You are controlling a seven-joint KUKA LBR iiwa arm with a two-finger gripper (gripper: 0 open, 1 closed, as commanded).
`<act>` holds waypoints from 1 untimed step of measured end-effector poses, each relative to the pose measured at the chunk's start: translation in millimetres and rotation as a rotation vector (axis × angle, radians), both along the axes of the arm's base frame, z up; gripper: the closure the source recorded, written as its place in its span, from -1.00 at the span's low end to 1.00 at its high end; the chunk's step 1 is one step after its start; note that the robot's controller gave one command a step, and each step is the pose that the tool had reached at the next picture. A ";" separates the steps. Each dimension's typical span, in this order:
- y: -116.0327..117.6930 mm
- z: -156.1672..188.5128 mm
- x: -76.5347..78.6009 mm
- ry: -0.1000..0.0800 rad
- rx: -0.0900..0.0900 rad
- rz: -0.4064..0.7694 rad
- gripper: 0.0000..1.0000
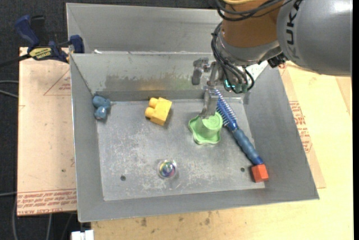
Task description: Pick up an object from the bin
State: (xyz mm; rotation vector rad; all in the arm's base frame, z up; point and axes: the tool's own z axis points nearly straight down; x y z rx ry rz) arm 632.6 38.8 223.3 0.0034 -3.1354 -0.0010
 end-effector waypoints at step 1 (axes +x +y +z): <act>-47.7 -143.5 -62.6 0.002 0.000 0.048 -1.00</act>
Offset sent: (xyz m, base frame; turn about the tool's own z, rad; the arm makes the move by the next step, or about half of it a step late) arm -0.0599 -0.0466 -0.1385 -0.0514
